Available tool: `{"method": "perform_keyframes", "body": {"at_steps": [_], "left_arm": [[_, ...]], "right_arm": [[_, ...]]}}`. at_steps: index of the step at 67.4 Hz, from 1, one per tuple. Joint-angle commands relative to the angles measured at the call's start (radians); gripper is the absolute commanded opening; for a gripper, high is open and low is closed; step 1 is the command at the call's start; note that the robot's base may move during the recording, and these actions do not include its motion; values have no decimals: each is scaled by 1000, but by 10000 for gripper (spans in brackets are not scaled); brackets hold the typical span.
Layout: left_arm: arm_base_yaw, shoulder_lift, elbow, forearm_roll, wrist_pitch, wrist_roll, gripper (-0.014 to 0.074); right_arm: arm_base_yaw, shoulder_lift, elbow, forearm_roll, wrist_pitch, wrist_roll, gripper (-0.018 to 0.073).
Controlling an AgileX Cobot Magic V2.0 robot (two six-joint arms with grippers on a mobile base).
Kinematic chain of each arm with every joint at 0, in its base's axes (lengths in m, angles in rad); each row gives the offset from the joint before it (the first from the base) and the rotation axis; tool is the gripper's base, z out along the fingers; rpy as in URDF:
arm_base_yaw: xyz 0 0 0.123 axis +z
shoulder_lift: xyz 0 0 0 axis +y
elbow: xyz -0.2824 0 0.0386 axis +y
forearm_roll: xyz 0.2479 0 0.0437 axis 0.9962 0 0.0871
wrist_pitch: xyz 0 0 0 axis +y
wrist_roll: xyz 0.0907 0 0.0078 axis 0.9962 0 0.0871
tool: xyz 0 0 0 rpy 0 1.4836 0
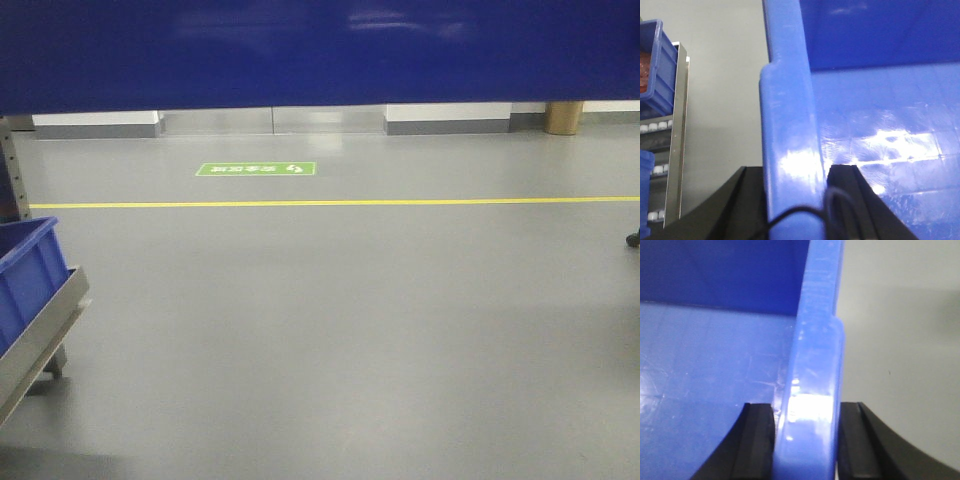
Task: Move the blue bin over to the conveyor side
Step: 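Carry the blue bin with both grippers toward the red-framed conveyor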
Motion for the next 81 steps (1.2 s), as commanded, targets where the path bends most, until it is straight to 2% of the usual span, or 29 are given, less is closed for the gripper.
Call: {"method": "perform_keyframes", "body": {"at_steps": [1, 81], "left_arm": [[-5, -20, -18, 6, -103, 14, -10], [-5, -20, -18, 9, -105, 14, -10]], "right_arm": [[-2, -23, -11, -21, -103, -29, -76], [-2, -23, -11, -21, -103, -29, -76]]}}
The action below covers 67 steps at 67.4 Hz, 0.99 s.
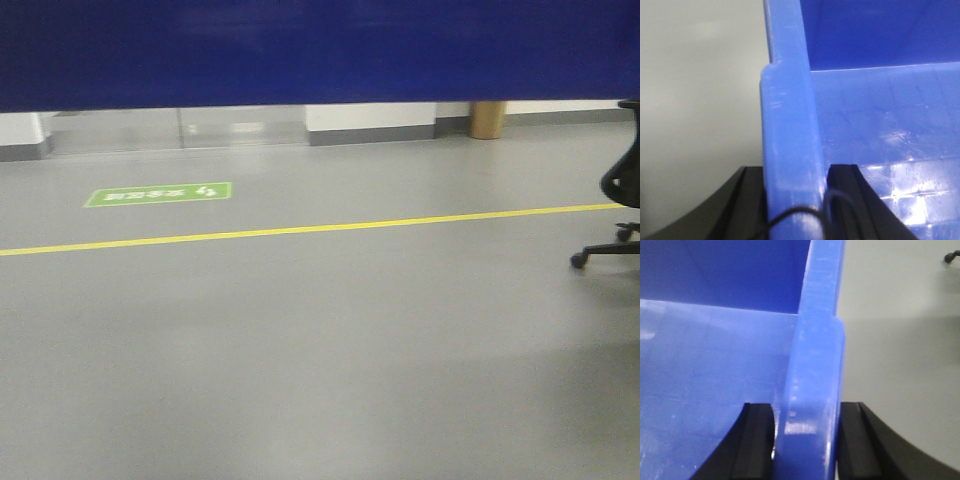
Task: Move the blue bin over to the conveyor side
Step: 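Carry the blue bin with both grippers toward the red-framed conveyor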
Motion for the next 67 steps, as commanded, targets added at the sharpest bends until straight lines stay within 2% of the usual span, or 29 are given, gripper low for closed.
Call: {"method": "perform_keyframes", "body": {"at_steps": [1, 67], "left_arm": [[-5, -20, -19, 8, -95, 14, -10], [-5, -20, -19, 10, -95, 14, -10]], "right_arm": [[-2, -23, -11, -21, -100, -29, -76], [-2, -23, -11, -21, -100, -29, -76]]}}
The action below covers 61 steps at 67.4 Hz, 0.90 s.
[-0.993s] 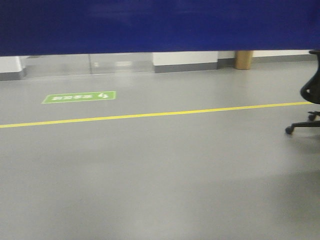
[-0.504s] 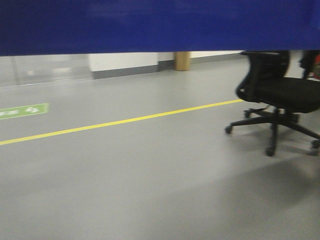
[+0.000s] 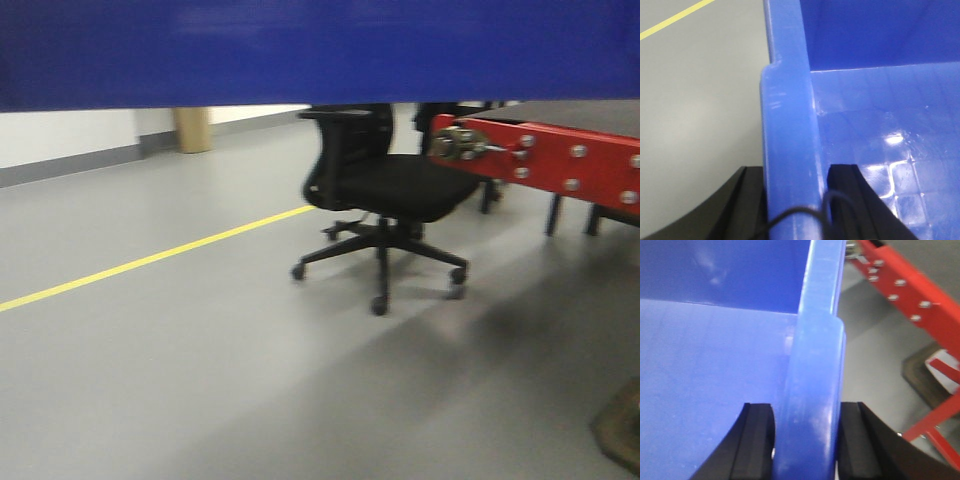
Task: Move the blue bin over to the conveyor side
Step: 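Carry the blue bin with both grippers toward the red-framed conveyor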
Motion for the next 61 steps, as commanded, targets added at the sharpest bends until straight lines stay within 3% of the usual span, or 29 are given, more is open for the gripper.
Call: {"method": "perform_keyframes", "body": {"at_steps": [1, 61], "left_arm": [[-5, -20, -19, 8, -91, 12, -10], [-5, -20, -19, 8, -91, 12, -10]], "right_arm": [[-2, -23, -13, -23, -99, -29, -76], [-2, -23, -13, -23, -99, -29, -76]]}}
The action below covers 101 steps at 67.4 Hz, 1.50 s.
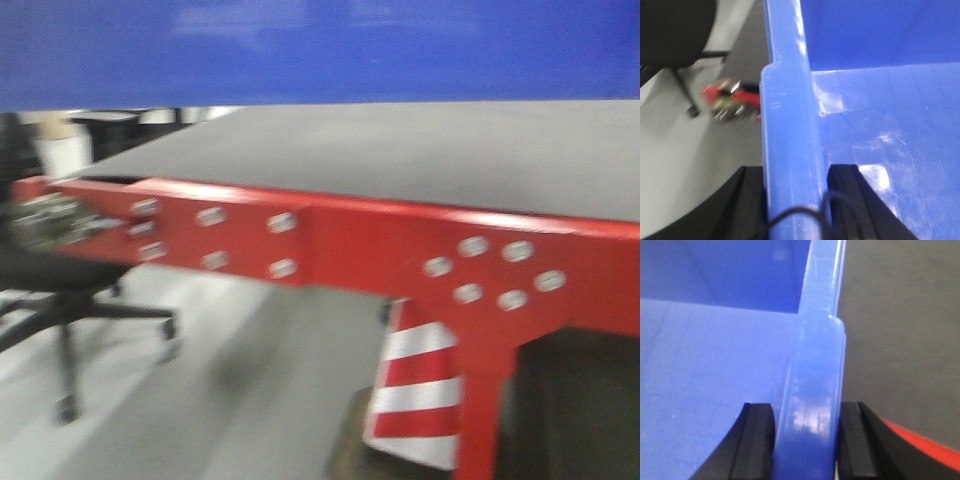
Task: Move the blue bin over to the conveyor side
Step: 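Carry the blue bin with both grippers toward the red-framed conveyor, then lower the blue bin onto the dark grey conveyor surface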
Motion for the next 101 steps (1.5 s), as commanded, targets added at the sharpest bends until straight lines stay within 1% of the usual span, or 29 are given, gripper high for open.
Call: {"method": "perform_keyframes", "body": {"at_steps": [1, 101], "left_arm": [[-5, -20, -19, 6, -91, 12, -10], [-5, -20, -19, 6, -93, 12, -10]], "right_arm": [[-2, -23, -13, -23, -99, -29, -76], [-2, -23, -13, -23, -99, -29, -76]]}}
